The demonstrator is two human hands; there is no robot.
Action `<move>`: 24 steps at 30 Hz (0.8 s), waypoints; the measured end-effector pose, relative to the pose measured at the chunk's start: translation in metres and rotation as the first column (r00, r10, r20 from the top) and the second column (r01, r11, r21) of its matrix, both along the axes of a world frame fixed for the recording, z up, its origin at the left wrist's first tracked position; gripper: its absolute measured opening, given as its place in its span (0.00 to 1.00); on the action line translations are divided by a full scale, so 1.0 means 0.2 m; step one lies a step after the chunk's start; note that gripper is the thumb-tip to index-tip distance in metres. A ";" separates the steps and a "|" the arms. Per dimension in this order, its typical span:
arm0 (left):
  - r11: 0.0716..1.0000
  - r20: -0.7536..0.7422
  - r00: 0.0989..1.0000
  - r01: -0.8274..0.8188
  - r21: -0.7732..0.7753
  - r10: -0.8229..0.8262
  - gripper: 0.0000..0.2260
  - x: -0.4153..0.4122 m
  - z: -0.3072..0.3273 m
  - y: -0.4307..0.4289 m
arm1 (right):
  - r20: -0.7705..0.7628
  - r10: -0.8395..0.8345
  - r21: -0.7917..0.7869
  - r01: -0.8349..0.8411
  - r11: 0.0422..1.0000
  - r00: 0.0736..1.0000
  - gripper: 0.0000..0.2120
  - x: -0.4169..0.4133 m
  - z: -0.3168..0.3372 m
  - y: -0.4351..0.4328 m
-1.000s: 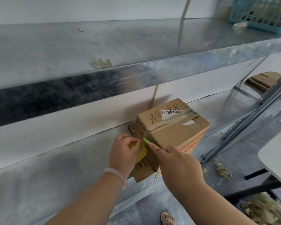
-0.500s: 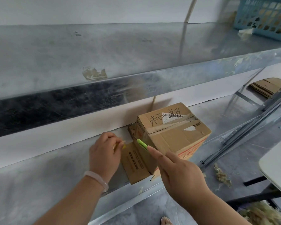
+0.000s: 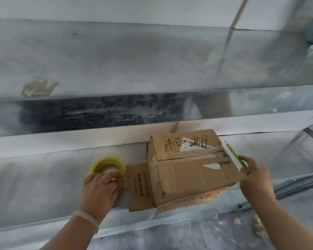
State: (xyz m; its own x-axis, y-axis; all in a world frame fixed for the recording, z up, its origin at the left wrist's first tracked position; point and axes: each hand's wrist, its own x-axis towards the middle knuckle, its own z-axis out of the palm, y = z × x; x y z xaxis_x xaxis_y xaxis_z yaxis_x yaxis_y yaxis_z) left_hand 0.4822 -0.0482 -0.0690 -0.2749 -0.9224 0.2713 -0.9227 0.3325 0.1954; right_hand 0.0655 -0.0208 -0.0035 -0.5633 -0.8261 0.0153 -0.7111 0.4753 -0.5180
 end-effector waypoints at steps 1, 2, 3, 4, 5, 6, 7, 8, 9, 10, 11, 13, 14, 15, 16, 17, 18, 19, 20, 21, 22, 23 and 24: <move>0.999 0.009 0.999 -0.043 0.031 0.042 0.14 -0.01 -0.01 0.02 | -0.019 0.056 0.066 -0.054 0.996 0.998 0.19 -0.05 -0.05 -0.04; 0.995 0.017 0.997 -0.080 0.055 0.079 0.14 -0.02 -0.01 0.04 | -0.029 0.104 0.130 -0.099 0.987 0.994 0.20 -0.08 -0.10 -0.08; 0.992 0.030 0.994 -0.107 0.071 0.105 0.14 -0.03 -0.01 0.06 | -0.054 0.152 0.187 -0.140 0.972 0.987 0.20 -0.11 -0.15 -0.10; 0.989 0.049 0.991 -0.125 0.082 0.121 0.14 -0.05 -0.01 0.07 | -0.099 0.212 0.246 -0.182 0.952 0.972 0.20 -0.14 -0.19 -0.13; 0.986 0.071 0.988 -0.140 0.089 0.134 0.14 -0.06 0.00 0.08 | -0.164 0.281 0.301 -0.224 0.927 0.945 0.20 -0.16 -0.22 -0.14; 0.985 0.083 0.986 -0.153 0.081 0.146 0.14 -0.08 0.02 0.09 | -0.219 0.348 0.365 -0.254 0.896 0.912 0.20 -0.17 -0.23 -0.15; 0.983 0.067 0.984 -0.170 0.065 0.166 0.15 -0.11 0.04 0.10 | -0.234 0.386 0.390 -0.277 0.878 0.892 0.20 -0.18 -0.23 -0.16; 0.979 0.007 0.980 -0.200 0.030 0.200 0.16 -0.14 0.08 0.10 | -0.217 0.393 0.386 -0.291 0.875 0.894 0.21 -0.18 -0.22 -0.17; 0.970 -0.107 0.965 -0.242 -0.007 0.239 0.17 -0.18 0.13 0.10 | -0.162 0.358 0.331 -0.291 0.898 0.920 0.22 -0.18 -0.18 -0.17; 0.963 -0.247 0.935 -0.269 -0.022 0.255 0.19 -0.25 0.21 0.11 | -0.081 0.289 0.221 -0.265 0.938 0.954 0.23 -0.17 -0.13 -0.17; 0.963 -0.376 0.895 -0.267 -0.019 0.241 0.20 -0.33 0.31 0.11 | 0.016 0.236 0.077 -0.236 0.969 0.972 0.23 -0.15 -0.06 -0.17; 0.993 -0.469 0.879 -0.112 -0.027 0.086 0.22 -0.53 0.50 0.12 | 0.077 0.300 -0.156 -0.286 0.946 0.951 0.22 -0.07 0.13 -0.14; 1.000 -0.407 0.913 0.012 -0.029 -0.022 0.23 -0.63 0.58 0.12 | 0.024 0.419 -0.206 -0.406 0.891 0.908 0.22 0.00 0.22 -0.11; 0.993 -0.298 0.947 0.121 -0.001 -0.116 0.24 -0.73 0.63 0.12 | -0.062 0.576 -0.191 -0.576 0.795 0.815 0.23 0.09 0.30 -0.08; 0.981 -0.166 0.971 0.186 0.060 -0.174 0.26 -0.81 0.66 0.11 | -0.164 0.711 -0.090 -0.728 0.679 0.684 0.26 0.15 0.32 -0.07; 0.973 -0.040 0.982 0.190 0.132 -0.187 0.28 -0.86 0.66 0.10 | -0.251 0.801 0.049 -0.819 0.571 0.544 0.29 0.21 0.32 -0.07; 0.969 0.061 0.983 0.157 0.191 -0.171 0.29 -0.89 0.64 0.09 | -0.308 0.843 0.154 -0.851 0.502 0.441 0.33 0.24 0.29 -0.07; 0.968 0.134 0.979 0.121 0.219 -0.153 0.30 -0.90 0.62 0.08 | -0.334 0.853 0.201 -0.854 0.480 0.401 0.36 0.27 0.27 -0.07; 0.969 0.175 0.975 0.096 0.226 -0.137 0.31 -0.90 0.60 0.08 | -0.326 0.852 0.217 -0.845 0.490 0.410 0.38 0.27 0.27 -0.08; 0.971 0.199 0.972 0.080 0.224 -0.126 0.32 -0.90 0.59 0.08 | -0.305 0.854 0.232 -0.837 0.495 0.421 0.39 0.27 0.27 -0.09; 0.974 0.218 0.970 0.057 0.221 -0.106 0.33 -0.89 0.59 0.08 | -0.295 0.853 0.242 -0.830 0.503 0.430 0.41 0.26 0.25 -0.09; 0.977 0.229 0.971 0.022 0.214 -0.072 0.35 -0.90 0.58 0.09 | -0.305 0.841 0.254 -0.813 0.524 0.446 0.41 0.26 0.25 -0.08; 0.978 0.234 0.972 -0.023 0.209 -0.027 0.37 -0.91 0.58 0.10 | -0.303 0.821 0.257 -0.788 0.559 0.484 0.41 0.26 0.25 -0.07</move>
